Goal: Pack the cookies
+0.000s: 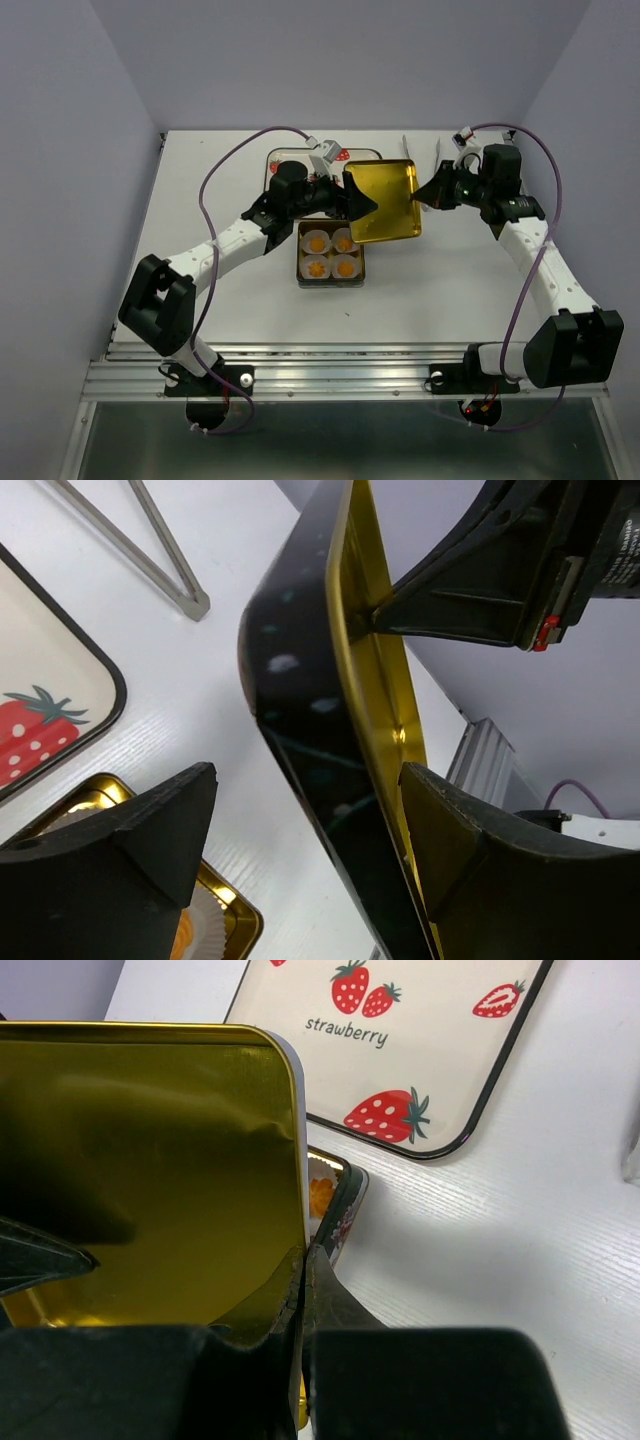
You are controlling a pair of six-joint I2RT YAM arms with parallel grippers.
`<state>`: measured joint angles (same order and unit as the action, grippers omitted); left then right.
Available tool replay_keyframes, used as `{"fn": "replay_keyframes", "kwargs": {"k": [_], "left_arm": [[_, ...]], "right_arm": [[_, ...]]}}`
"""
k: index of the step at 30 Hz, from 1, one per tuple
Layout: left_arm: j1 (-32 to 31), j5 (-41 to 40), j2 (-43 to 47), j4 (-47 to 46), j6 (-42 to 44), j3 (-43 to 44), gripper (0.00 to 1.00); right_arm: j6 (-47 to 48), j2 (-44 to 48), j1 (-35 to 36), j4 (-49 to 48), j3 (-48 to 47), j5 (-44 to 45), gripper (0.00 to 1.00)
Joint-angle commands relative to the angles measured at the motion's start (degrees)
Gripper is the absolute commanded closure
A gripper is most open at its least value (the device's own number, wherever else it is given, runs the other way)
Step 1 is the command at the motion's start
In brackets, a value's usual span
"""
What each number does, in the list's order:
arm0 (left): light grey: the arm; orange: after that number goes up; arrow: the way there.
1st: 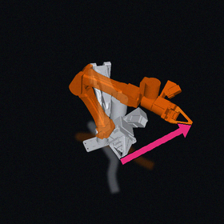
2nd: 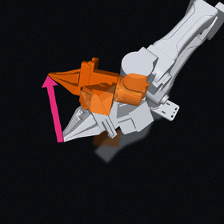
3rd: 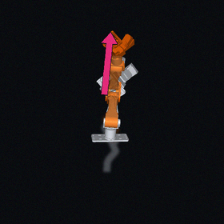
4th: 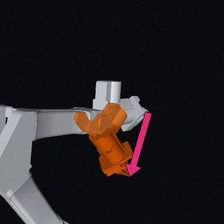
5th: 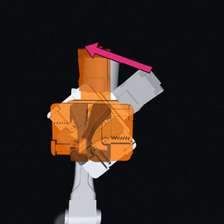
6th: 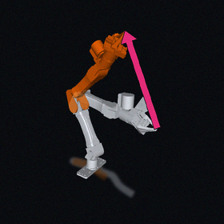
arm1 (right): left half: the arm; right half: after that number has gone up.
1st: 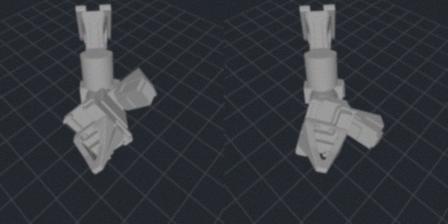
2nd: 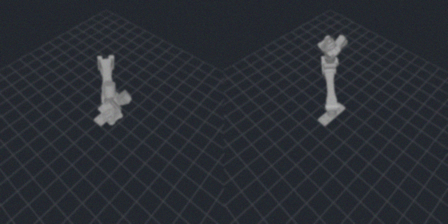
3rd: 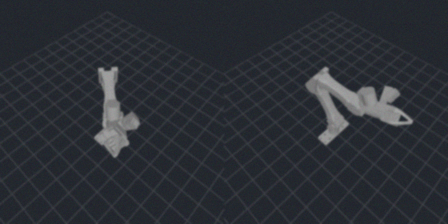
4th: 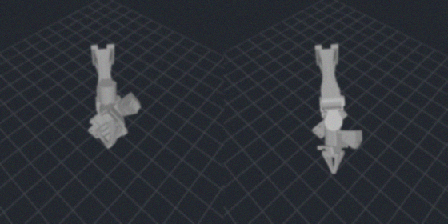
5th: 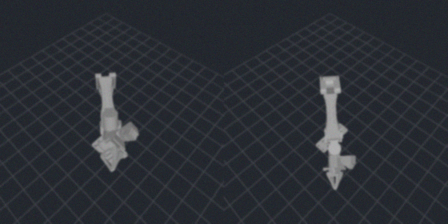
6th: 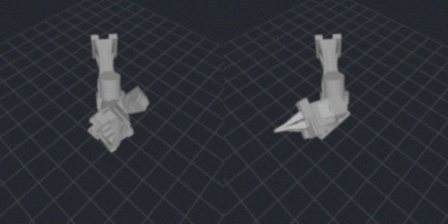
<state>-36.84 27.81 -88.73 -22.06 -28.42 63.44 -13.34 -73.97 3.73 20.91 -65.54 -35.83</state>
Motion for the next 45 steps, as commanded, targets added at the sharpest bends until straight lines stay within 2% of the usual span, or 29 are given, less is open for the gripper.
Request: {"fn": "replay_keyframes", "kwargs": {"k": [1, 5, 8, 11, 12, 14, 17, 19, 20, 21, 24, 25, 27, 29, 30, 31, 35, 39, 40, 43, 44, 45], "left_arm": [[-0.5, 2.2, 0.9, -5.3, -1.0, 2.4, 0.18], [-0.6, 2.0, 1.1, -5.9, -2.5, 2.0, 0.30], [-0.6, 0.6, 1.5, -6.1, -3.6, 1.7, 0.49], [-0.5, -0.7, 1.7, -6.1, -4.6, 1.6, 0.62], [-0.5, -0.8, 1.8, -6.1, -4.8, 1.8, 0.70], [-0.6, -1.4, 1.9, -6.1, -5.6, 2.0, 0.81], [-0.5, -1.8, 2.1, -6.1, -6.3, 2.3, 0.89], [-0.5, -2.0, 2.4, -6.1, -6.8, 2.5, 0.91], [-0.5, -2.2, 2.5, -6.0, -7.1, 2.7, 0.94], [-0.4, -2.3, 2.6, -5.7, -7.9, 2.8, 0.96], [-0.2, -2.7, 3.0, -5.2, -8.7, 3.3, 1.00], [0.0, -2.9, 3.1, -5.1, -10.1, 3.4, 1.00], [0.6, -3.2, 3.3, -5.0, -11.4, 3.7, 1.00], [1.0, -3.4, 3.5, -4.9, -13.2, 4.1, 1.00], [1.2, -3.8, 3.5, -4.0, -13.7, 4.5, 1.00], [1.4, -4.3, 3.4, -2.7, -14.3, 5.1, 1.00], [2.6, -6.0, 2.4, 4.0, -16.6, 10.0, 1.00], [4.3, -7.0, 0.9, 12.7, -20.8, 14.6, 1.00], [5.6, -6.5, 0.4, 13.9, -22.1, 15.3, 1.00], [7.5, -4.8, -0.2, 17.7, -27.5, 17.2, 1.00], [8.6, -4.6, -0.4, 19.3, -28.4, 17.8, 1.00], [9.1, -4.6, -0.7, 22.0, -29.0, 19.3, 1.00]], "right_arm": [[-0.6, 1.6, 0.6, -3.6, -1.6, -0.9, 0.99], [-0.4, 1.0, 1.1, -3.2, -1.6, 0.3, 0.99], [-0.4, 0.7, 1.6, -3.1, -1.7, 0.8, 0.99], [-0.2, 0.6, 1.6, -3.1, -1.8, 0.7, 0.99], [-0.2, 0.6, 1.6, -3.2, -1.9, 0.7, 0.99], [0.2, 0.5, 2.2, -3.1, -2.0, 0.7, 0.99], [0.5, 0.3, 2.2, -3.2, -2.3, 0.3, 0.97], [0.5, 0.1, 2.2, -3.3, -2.5, 0.1, 0.85], [0.6, 0.0, 2.2, -3.6, -2.8, -0.4, 0.75], [0.7, -0.2, 2.2, -3.6, -2.9, -0.8, 0.62], [0.9, -0.7, 2.2, -4.1, -3.6, -1.9, 0.50], [1.4, -0.8, 2.2, -4.2, -3.9, -1.6, 0.43], [2.0, -0.9, 2.2, -4.6, -4.8, -1.0, 0.38], [4.0, -0.8, 2.2, -4.8, -5.6, -0.5, 0.22], [5.6, -0.5, 2.2, -4.8, -6.6, -0.2, 0.07], [8.4, 0.0, 2.2, -5.0, -7.0, 0.7, 0.03], [18.9, 2.8, 2.2, -6.5, -9.6, 3.1, 0.00], [32.1, 5.7, 2.9, -5.3, -11.4, -2.7, 0.00], [38.9, 5.5, 4.6, -3.6, -12.1, -2.7, 0.00], [50.7, 5.0, 8.4, 3.0, -12.3, -2.3, 0.00], [58.5, 5.6, 11.3, 3.9, -11.3, -1.8, 0.00], [61.8, 6.3, 12.7, 3.9, -8.1, -0.5, 0.00]]}}
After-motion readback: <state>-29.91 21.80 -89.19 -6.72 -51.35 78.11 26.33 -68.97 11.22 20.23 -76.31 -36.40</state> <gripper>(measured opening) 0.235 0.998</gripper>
